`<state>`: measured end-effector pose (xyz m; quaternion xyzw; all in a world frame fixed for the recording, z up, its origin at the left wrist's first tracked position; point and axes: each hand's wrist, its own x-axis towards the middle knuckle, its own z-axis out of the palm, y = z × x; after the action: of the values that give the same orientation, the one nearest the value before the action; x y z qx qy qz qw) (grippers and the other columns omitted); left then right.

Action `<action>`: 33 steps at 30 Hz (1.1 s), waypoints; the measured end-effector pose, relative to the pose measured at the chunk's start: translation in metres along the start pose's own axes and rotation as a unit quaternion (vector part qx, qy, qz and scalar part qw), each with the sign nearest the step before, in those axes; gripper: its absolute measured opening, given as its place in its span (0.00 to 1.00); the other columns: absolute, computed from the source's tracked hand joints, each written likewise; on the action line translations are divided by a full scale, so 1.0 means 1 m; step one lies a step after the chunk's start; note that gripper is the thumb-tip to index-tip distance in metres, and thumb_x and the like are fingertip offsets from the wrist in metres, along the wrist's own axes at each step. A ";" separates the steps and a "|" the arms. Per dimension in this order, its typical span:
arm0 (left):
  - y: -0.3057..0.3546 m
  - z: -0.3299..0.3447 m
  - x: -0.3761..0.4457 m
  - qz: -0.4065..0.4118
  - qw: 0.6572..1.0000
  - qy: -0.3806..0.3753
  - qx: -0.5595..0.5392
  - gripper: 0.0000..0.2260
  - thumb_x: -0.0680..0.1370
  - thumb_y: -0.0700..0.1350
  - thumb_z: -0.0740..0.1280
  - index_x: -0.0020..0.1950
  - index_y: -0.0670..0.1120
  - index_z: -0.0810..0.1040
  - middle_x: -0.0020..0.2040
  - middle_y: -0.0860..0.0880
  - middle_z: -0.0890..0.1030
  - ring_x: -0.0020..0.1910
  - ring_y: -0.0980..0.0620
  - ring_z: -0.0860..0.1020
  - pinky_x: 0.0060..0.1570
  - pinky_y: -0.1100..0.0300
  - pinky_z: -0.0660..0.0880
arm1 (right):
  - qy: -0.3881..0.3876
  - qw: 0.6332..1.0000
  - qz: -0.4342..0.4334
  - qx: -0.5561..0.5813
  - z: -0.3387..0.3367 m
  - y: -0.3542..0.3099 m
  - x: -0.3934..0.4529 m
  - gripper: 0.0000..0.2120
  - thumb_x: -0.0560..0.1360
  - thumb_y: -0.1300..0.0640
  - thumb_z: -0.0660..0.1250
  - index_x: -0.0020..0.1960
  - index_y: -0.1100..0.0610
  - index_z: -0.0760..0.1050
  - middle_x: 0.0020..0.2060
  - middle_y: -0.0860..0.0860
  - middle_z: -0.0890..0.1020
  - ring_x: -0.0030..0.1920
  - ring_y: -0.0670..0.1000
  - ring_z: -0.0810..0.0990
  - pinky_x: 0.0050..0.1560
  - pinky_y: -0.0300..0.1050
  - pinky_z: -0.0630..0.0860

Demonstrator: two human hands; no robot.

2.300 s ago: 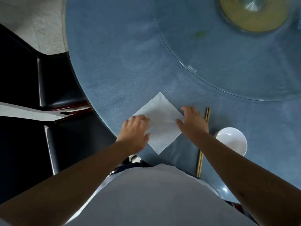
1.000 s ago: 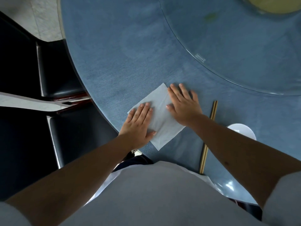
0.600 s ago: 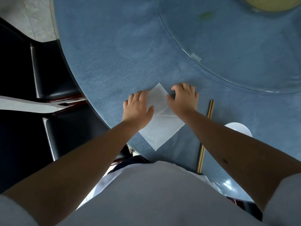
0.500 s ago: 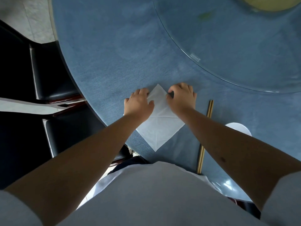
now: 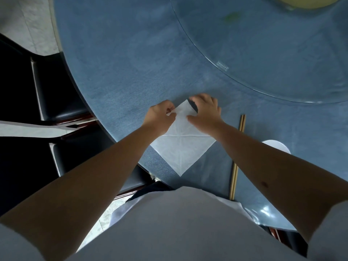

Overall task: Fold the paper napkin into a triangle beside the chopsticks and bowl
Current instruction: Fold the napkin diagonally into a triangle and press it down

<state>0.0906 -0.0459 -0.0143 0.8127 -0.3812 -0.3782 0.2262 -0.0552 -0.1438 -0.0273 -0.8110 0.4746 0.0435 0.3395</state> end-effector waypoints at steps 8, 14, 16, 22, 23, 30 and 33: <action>-0.005 -0.018 -0.013 0.047 0.997 -0.036 -0.049 0.09 0.75 0.44 0.71 0.53 0.52 0.78 0.46 0.58 0.79 0.44 0.62 0.77 0.40 0.72 0.72 | -0.024 0.998 -0.056 0.012 -0.009 0.002 -0.009 0.05 0.73 0.53 0.67 0.42 0.52 0.72 0.42 0.48 0.75 0.56 0.56 0.72 0.54 0.51 0.68; -0.024 -0.018 -0.023 0.108 0.992 -0.029 0.066 0.02 0.75 0.45 0.70 0.47 0.48 0.80 0.41 0.52 0.79 0.41 0.51 0.77 0.41 0.54 0.76 | -0.005 0.994 -0.109 0.005 -0.013 0.006 -0.031 0.07 0.73 0.56 0.68 0.47 0.59 0.77 0.42 0.53 0.80 0.47 0.54 0.76 0.42 0.43 0.65; -0.029 -0.018 -0.029 0.136 0.988 -0.011 0.078 0.03 0.76 0.44 0.69 0.48 0.47 0.81 0.43 0.52 0.81 0.45 0.50 0.77 0.44 0.53 0.76 | 0.002 0.992 -0.129 0.008 -0.013 0.009 -0.039 0.08 0.73 0.57 0.68 0.51 0.57 0.78 0.45 0.52 0.82 0.47 0.53 0.78 0.46 0.44 0.71; -0.039 -0.019 -0.049 0.198 0.973 -0.005 0.115 0.08 0.72 0.39 0.70 0.48 0.49 0.82 0.44 0.58 0.79 0.49 0.50 0.77 0.50 0.54 0.71 | 0.033 0.984 -0.172 -0.037 -0.005 0.018 -0.063 0.05 0.69 0.60 0.67 0.43 0.54 0.81 0.38 0.51 0.81 0.45 0.56 0.77 0.44 0.50 0.74; -0.041 -0.018 -0.051 0.193 0.974 -0.005 0.115 0.09 0.72 0.40 0.70 0.50 0.49 0.81 0.46 0.57 0.79 0.51 0.50 0.77 0.52 0.52 0.71 | 0.038 0.983 -0.177 -0.039 -0.003 0.019 -0.067 0.06 0.68 0.61 0.68 0.42 0.54 0.81 0.38 0.51 0.82 0.45 0.56 0.77 0.44 0.50 0.75; -0.072 -0.015 -0.068 0.203 0.959 0.016 0.196 0.11 0.71 0.43 0.72 0.53 0.50 0.80 0.57 0.53 0.80 0.61 0.49 0.73 0.57 0.55 0.58 | 0.022 0.977 -0.199 -0.068 0.007 0.025 -0.093 0.09 0.66 0.62 0.67 0.43 0.54 0.82 0.44 0.49 0.83 0.50 0.56 0.77 0.51 0.51 0.74; -0.085 -0.016 -0.078 0.227 0.943 0.009 0.241 0.14 0.70 0.42 0.72 0.55 0.49 0.80 0.59 0.51 0.79 0.62 0.48 0.73 0.58 0.52 0.58 | 0.008 0.979 -0.189 -0.081 0.016 0.030 -0.102 0.10 0.65 0.63 0.68 0.43 0.54 0.82 0.45 0.49 0.83 0.51 0.56 0.77 0.53 0.53 0.75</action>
<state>0.1080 0.0686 -0.0262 0.7381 -0.6335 -0.2060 0.1067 -0.1308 -0.0688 -0.0149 -0.9113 0.3102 0.0102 0.2704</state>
